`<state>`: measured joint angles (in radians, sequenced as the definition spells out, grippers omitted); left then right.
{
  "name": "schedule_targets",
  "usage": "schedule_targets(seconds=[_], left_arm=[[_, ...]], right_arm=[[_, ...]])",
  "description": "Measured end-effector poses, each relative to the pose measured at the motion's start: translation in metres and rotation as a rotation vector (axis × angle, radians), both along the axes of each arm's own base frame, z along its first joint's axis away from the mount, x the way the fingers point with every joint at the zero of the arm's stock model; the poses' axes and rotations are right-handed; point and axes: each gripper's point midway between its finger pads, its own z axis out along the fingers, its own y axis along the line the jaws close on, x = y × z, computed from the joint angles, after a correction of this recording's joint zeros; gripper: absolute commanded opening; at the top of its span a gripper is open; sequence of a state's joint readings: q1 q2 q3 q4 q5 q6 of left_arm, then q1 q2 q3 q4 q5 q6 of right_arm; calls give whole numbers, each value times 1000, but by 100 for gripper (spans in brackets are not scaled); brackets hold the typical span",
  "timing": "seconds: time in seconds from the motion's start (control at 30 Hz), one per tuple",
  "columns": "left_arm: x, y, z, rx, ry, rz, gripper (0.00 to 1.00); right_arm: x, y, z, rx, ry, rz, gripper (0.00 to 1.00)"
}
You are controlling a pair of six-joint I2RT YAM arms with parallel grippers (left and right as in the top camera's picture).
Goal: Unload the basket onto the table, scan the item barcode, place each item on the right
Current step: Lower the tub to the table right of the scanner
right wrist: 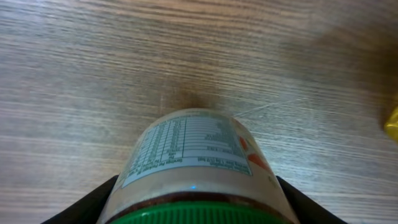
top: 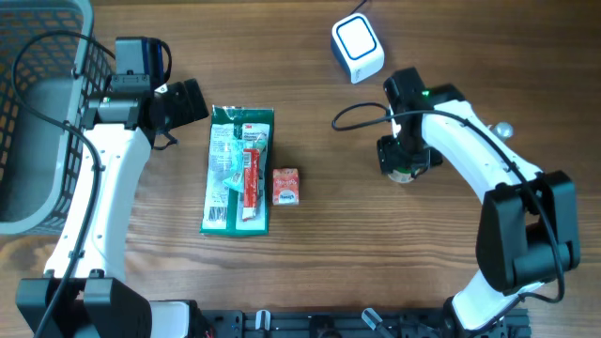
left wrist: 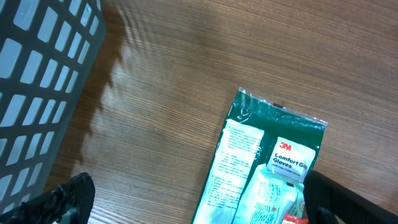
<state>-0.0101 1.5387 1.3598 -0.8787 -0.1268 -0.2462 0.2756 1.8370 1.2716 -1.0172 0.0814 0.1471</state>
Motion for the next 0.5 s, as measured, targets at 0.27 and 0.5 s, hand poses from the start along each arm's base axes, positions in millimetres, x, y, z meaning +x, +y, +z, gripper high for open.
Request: schedule_targets(seconds=[0.27, 0.5], left_arm=[[0, 0, 0, 0, 0, 0, 100], [0, 0, 0, 0, 0, 0, 100]], right_arm=[[-3, 0, -11, 3, -2, -18, 49], [0, 0, -11, 8, -16, -26, 95]])
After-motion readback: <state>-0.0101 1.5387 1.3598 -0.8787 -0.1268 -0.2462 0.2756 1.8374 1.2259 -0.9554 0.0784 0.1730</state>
